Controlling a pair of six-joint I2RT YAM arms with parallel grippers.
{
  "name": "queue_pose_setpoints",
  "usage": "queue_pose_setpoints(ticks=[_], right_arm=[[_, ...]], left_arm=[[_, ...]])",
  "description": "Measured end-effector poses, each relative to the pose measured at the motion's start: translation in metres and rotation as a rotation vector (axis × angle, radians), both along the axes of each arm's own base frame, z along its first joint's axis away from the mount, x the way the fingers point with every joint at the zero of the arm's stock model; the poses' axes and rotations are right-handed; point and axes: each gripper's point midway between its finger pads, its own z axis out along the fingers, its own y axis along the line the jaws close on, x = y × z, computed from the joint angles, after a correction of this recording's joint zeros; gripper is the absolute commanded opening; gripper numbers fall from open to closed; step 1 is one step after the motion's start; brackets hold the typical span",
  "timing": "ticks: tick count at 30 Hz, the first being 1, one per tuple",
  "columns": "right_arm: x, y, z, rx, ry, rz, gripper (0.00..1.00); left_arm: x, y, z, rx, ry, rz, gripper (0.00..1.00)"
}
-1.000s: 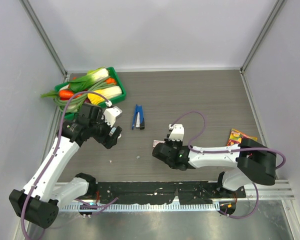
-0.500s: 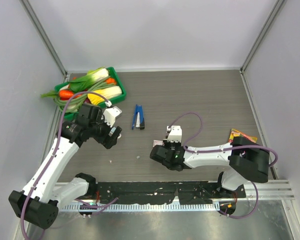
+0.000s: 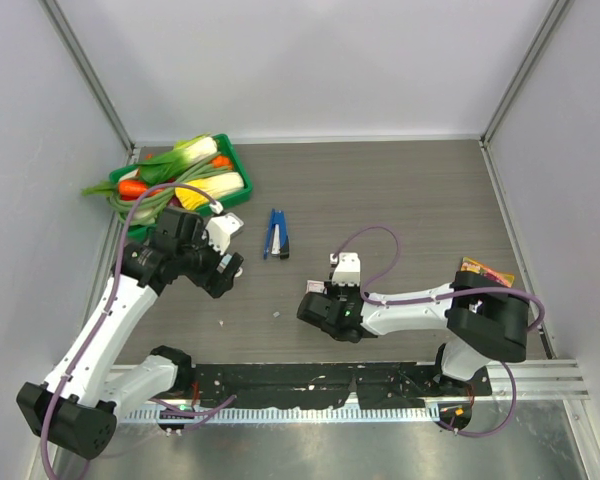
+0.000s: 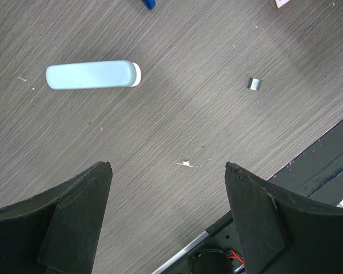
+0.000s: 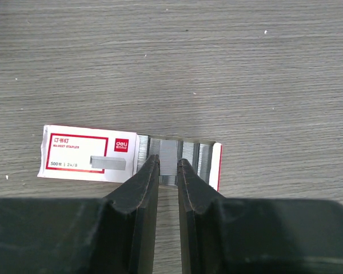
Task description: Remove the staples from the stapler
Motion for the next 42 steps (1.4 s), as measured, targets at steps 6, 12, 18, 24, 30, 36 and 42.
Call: queue_pose_setpoints(ticks=[6,12,18,24,30,36,42], right_arm=[[0.0,-0.0023,-0.0047,-0.025,0.003,-0.004,0.01],[0.0,-0.0029,-0.0069,-0.035,0.003,-0.004,0.01],[0.0007,-0.0009,-0.006,-0.027,-0.003,-0.003,0.01],[0.0018,0.0019,-0.0079,-0.026,-0.006,0.002,0.02],[0.0028,0.0027,-0.0102,-0.031,-0.01,0.002,0.05],[0.0031,0.0029,-0.01,-0.03,-0.012,0.001,0.22],[0.0024,0.0034,-0.0101,-0.031,-0.012,0.004,0.29]], left_arm=[[-0.0005,0.0004,0.0019,-0.002,-0.011,-0.003,0.84],[-0.0009,0.0004,0.0011,-0.001,-0.008,-0.004,0.84],[-0.0012,0.0007,0.0,0.002,-0.007,-0.006,0.84],[-0.0013,0.0007,-0.0001,0.002,-0.007,-0.007,0.84],[-0.001,0.001,0.0,0.006,-0.011,-0.014,0.84],[-0.001,0.0012,0.0001,0.008,-0.014,-0.018,0.84],[-0.0014,0.0013,0.0007,0.007,-0.017,-0.019,0.84]])
